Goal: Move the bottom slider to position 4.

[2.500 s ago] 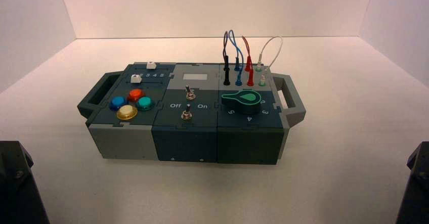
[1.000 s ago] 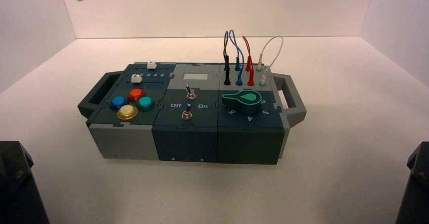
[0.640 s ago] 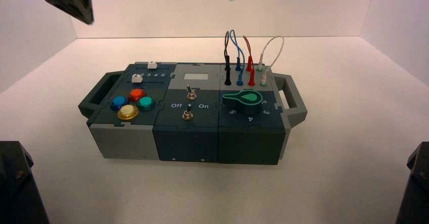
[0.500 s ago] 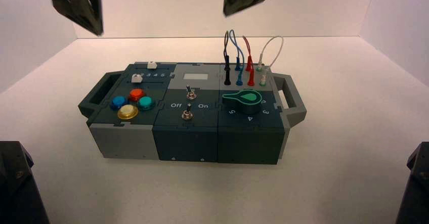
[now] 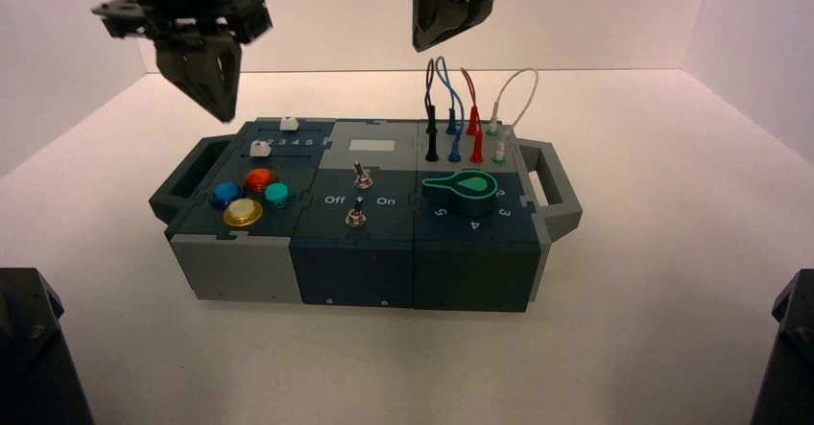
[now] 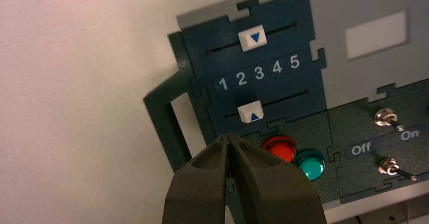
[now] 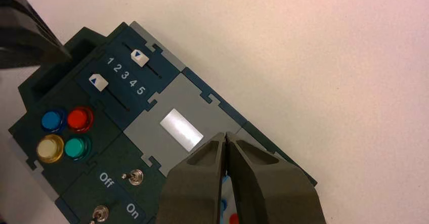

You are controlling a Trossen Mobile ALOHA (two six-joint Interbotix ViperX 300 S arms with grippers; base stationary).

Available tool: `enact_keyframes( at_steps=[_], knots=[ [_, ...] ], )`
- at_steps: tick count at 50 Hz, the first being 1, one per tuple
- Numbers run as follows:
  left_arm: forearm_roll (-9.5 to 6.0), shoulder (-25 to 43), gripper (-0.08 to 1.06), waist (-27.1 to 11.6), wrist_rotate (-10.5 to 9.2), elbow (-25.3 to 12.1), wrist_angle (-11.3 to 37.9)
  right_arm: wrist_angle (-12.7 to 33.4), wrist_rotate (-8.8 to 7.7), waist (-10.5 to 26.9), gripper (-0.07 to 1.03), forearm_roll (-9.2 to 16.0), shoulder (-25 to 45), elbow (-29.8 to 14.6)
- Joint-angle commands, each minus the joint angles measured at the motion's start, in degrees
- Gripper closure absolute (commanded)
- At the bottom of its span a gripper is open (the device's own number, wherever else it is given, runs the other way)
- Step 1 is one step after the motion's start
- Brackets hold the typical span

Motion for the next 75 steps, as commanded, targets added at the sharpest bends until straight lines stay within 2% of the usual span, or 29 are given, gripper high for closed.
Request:
enact_keyframes(
  at_steps=[1, 35, 54, 75],
  knots=[
    [-0.18, 1.4, 1.0, -0.5, -0.18, -1.9, 0.4, -0.1, 0.09, 0.4, 0.98, 0.2, -0.9, -1.6],
    [-0.44, 10.9, 1.01, -0.5, -1.23, -6.2, 0.4, 0.3, 0.26, 0.3, 0.98, 1.1, -1.2, -2.1],
    [-0.62, 11.8, 1.01, -0.7, -1.23, -6.5, 0.3, 0.3, 0.26, 0.1, 0.98, 1.1, -1.1, -2.3],
    [-1.41, 11.8, 1.01, -3.6, -1.14, -6.4, 0.4, 0.4, 0.18, 0.0, 0.98, 1.2, -1.1, -2.4]
  ],
)
